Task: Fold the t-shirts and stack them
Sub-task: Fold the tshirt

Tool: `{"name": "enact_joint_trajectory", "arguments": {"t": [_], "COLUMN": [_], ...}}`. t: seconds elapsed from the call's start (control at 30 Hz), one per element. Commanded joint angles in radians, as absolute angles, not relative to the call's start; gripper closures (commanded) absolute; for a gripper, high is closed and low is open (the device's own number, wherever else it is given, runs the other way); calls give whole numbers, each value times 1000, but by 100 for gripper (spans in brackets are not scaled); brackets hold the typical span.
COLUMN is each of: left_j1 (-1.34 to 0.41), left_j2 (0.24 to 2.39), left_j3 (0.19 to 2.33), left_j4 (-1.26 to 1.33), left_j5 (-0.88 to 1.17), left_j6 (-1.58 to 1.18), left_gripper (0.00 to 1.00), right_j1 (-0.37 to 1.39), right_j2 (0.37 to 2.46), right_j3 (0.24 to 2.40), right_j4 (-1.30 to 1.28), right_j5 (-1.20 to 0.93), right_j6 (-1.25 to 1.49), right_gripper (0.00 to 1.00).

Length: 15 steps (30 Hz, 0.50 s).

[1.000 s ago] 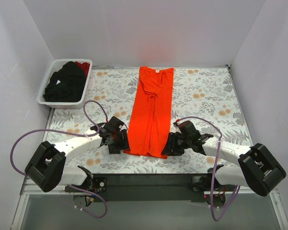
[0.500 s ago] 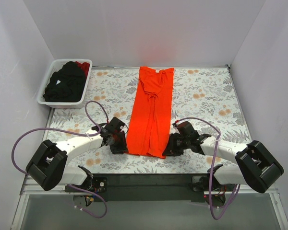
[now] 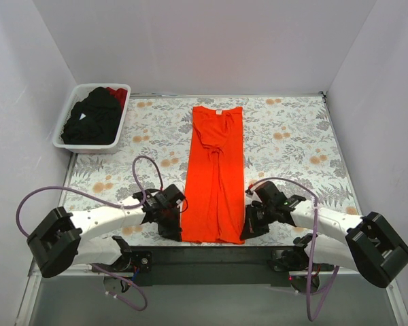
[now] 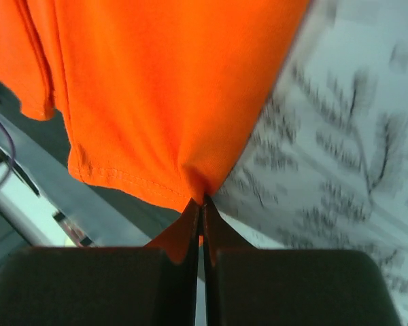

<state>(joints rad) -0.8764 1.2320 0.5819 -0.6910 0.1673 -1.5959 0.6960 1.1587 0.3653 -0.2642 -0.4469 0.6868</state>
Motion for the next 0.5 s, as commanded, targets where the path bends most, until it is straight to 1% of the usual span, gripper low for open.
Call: {"name": "enact_joint_trajectory", "arguments": {"t": [0.0,0.1,0.17,0.3,0.33,0.37,0.47], "left_j1": [-953,-953,-939,-867,-850,-818,-743], "left_j2": [1140,1140,1196,1317,1337,1373,1413], "left_j3": [569,612,701,853,909,931,1009], "left_j4": [-810,-815,-807,-744,-735,-724,-667], "left_j5": [227,164,106,13,-26,-49,-84], "left_j6": [-1706,-1709,-1675,-1586,-1566,-1551,-1496], "left_gripper": [100,100,100,100,100,100,100], "right_j1": [715,712,698,646,631,597,533], "right_j2": [1079,1043,1063,1169,1195,1221,1319], "right_j3": [330,380,463,626,655,722,816], "right_j4": [-503,-545,-554,-554,-552,-554,-554], "right_j5": [-506,-450,-385,-259,-249,-250,-250], "right_j6": [612,611,597,517,494,473,402], "right_gripper": [99,99,99,99,99,99,99]}}
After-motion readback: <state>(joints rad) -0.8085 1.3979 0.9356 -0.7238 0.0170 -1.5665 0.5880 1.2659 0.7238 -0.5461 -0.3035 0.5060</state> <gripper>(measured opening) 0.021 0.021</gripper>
